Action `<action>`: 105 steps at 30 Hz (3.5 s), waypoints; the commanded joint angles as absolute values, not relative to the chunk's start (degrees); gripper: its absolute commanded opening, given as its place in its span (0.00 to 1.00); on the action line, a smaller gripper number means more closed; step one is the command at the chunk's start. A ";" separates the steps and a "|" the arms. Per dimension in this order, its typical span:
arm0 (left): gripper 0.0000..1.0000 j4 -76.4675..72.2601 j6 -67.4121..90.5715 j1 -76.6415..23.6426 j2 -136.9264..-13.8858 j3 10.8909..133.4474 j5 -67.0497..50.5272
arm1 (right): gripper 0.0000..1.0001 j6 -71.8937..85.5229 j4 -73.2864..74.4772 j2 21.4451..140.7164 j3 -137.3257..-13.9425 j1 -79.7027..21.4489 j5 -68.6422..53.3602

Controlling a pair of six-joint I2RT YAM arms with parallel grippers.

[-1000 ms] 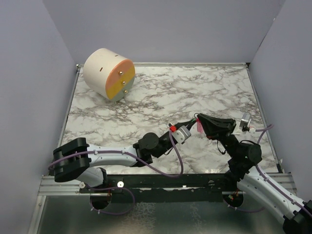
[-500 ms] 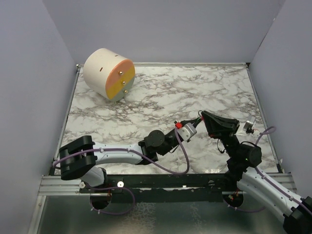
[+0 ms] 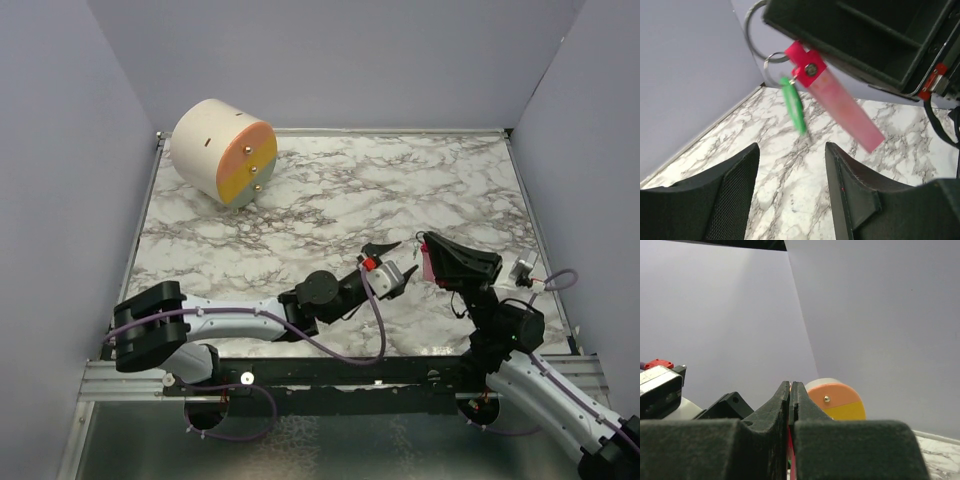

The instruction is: Put the keys on the keyring

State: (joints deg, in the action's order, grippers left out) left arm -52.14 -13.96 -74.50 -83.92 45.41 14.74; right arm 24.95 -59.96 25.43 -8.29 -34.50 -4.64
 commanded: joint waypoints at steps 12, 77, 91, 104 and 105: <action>0.63 -49.31 -11.89 -71.80 -63.57 39.57 12.85 | 0.01 14.50 -49.39 22.18 -11.08 -34.80 -10.98; 0.30 -36.65 5.62 -49.39 -77.55 56.34 -37.35 | 0.01 16.23 -49.07 27.96 -13.94 -34.80 -14.48; 0.24 -36.26 5.76 -49.44 -78.10 56.43 -37.68 | 0.01 16.30 -49.72 27.99 -13.71 -34.80 -15.06; 0.10 -36.25 6.59 -49.45 -79.33 57.72 -39.71 | 0.01 16.32 -50.47 28.26 -13.54 -34.80 -15.47; 0.08 -36.23 6.64 -49.46 -79.31 57.79 -39.87 | 0.01 16.34 -50.46 28.30 -13.54 -34.80 -15.40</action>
State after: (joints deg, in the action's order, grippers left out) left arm -35.44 6.04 -49.82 -78.83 55.88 -38.24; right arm 15.84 -48.07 28.14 -12.12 -34.50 -13.58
